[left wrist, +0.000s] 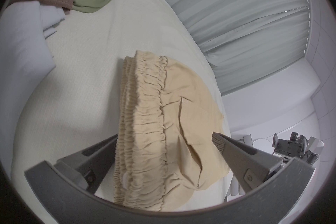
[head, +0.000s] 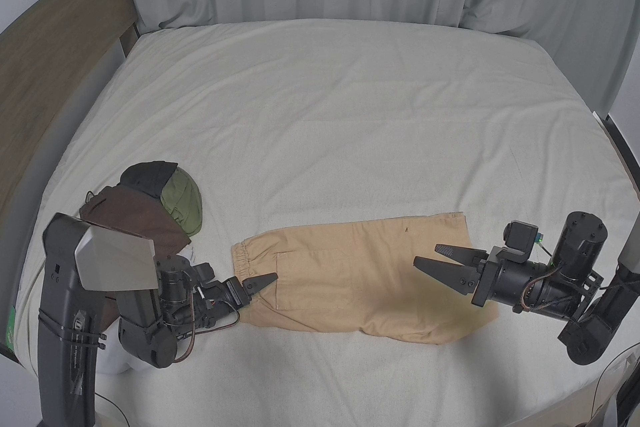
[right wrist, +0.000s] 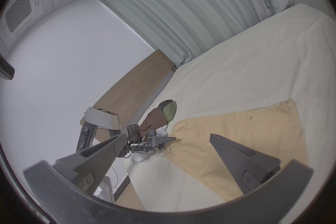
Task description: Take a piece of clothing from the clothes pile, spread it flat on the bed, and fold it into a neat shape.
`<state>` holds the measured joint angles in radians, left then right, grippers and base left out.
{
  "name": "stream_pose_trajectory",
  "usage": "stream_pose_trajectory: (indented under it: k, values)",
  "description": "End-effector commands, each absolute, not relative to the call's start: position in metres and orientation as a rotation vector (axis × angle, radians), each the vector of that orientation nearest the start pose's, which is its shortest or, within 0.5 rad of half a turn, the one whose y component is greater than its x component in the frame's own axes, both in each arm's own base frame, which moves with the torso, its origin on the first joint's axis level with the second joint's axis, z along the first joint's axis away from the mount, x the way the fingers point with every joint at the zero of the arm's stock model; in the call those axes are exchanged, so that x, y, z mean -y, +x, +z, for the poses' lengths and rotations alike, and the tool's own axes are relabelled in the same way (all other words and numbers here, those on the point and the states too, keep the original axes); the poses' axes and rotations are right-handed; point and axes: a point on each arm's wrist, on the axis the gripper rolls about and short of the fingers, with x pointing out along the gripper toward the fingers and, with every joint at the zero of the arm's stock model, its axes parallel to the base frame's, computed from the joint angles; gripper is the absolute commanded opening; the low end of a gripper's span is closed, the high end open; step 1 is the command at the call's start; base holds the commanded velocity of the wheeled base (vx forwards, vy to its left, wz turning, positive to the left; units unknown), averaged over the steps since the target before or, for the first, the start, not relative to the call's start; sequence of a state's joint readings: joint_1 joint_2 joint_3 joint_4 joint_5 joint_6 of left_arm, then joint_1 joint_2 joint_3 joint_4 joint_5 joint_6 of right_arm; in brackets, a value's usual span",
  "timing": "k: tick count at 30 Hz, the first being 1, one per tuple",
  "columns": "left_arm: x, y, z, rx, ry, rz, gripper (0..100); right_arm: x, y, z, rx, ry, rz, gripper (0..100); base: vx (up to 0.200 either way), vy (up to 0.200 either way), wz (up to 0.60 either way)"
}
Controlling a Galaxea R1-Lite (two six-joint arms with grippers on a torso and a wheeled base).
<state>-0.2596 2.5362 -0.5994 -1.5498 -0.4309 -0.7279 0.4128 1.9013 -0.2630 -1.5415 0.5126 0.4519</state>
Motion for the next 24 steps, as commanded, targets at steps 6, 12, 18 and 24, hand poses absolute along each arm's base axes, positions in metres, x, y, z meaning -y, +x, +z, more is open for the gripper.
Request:
stream_pose_trajectory:
  k: [6, 12, 18, 24]
  values:
    - [0.1024, 0.3329, -0.0516, -0.612, -0.724, -0.523, 100, -0.1149, 0.2349, 0.094, -0.309, 0.424, 0.885, 100, 0.0, 0.0, 0.0]
    - [0.1025, 0.3333, -0.052, -0.603, -0.721, -0.502, 100, -0.1149, 0.2349, 0.094, -0.309, 0.424, 0.885, 100, 0.0, 0.0, 0.0]
    - [0.1024, 0.333, -0.0522, -0.604, -0.721, -0.499, 0, -0.1148, 0.2347, 0.0937, -0.31, 0.424, 0.885, 100, 0.0, 0.0, 0.0]
    - [0.1025, 0.3333, -0.052, -0.603, -0.721, -0.502, 0, -0.1147, 0.2345, 0.0931, -0.313, 0.423, 0.884, 100, 0.0, 0.0, 0.0]
